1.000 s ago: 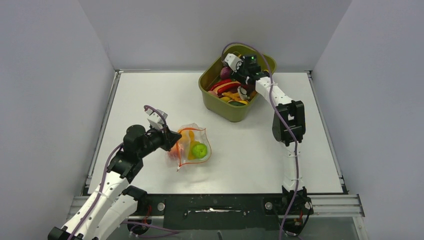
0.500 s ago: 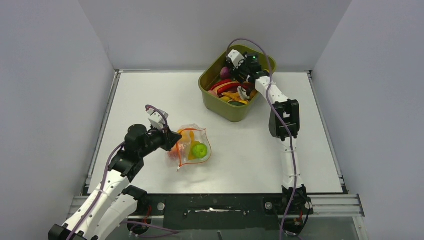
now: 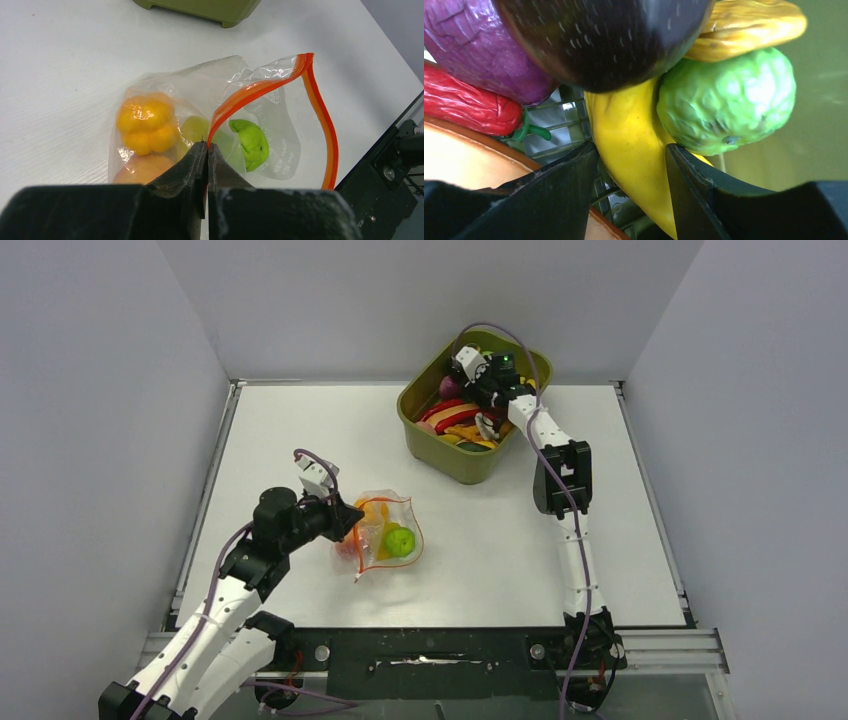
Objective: Place the food in the zip-top bag and seal the zipper
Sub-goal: Pick up the fake fruit from the bin.
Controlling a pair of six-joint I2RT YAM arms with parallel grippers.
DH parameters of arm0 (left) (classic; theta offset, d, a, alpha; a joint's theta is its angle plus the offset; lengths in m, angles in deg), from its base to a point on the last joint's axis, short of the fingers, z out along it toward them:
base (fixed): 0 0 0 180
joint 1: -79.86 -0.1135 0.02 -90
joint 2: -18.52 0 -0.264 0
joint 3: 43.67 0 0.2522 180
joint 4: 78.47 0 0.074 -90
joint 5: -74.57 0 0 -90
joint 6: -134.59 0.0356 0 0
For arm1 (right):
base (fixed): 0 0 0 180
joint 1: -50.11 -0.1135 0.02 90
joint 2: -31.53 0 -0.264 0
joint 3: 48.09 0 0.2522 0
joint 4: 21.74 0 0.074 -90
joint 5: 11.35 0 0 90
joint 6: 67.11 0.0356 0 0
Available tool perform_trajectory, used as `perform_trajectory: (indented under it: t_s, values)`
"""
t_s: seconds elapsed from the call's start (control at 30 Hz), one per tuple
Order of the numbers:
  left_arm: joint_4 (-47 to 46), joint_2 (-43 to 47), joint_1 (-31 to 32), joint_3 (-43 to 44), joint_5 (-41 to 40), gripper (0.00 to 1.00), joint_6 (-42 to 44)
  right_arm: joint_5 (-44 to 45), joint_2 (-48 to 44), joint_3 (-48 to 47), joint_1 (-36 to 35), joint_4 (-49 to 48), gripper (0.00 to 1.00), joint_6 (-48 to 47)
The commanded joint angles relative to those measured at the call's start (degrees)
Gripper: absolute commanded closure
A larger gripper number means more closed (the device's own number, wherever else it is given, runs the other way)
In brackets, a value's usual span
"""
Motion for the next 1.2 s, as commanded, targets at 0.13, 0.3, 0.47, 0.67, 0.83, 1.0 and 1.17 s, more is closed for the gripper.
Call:
perform_trajectory:
  t_s: [0.13, 0.3, 0.47, 0.67, 0.83, 1.0, 1.17]
  values:
    - [-2.34, -0.2, 0.2, 0.76, -0.29, 1.0, 0.76, 3.33, 0.02, 0.62, -0.35, 4.32, 0.42, -0.59]
    - [-2.18, -0.22, 0.2, 0.77, -0.24, 1.0, 0.76, 4.58, 2.12, -1.45, -0.23, 3.01, 0.57, -1.95]
    - [-2.28, 0.1, 0.18, 0.69, -0.53, 1.0, 0.76, 2.88, -2.93, 2.74, -0.51, 0.46, 0.93, -3.27]
    - [-2.27, 0.37, 0.2, 0.84, -0.35, 1.0, 0.76, 0.06, -10.44, 8.12, -0.94, -2.66, 1.0, -3.38]
    - [-2.36, 1.37, 0.2, 0.65, -0.52, 1.0, 0.76, -1.76, -16.26, 11.36, -1.09, -4.44, 1.0, -3.22]
    - [-2.57, 2.02, 0.11, 0.77, -0.41, 1.0, 1.14, -2.53, -19.94, 14.23, -1.42, -3.78, 1.0, -3.36]
    - [-2.69, 2.17, 0.02, 0.85, 0.3, 1.0, 1.89, -1.61, -24.62, 19.46, -2.37, -3.98, 1.0, -3.44]
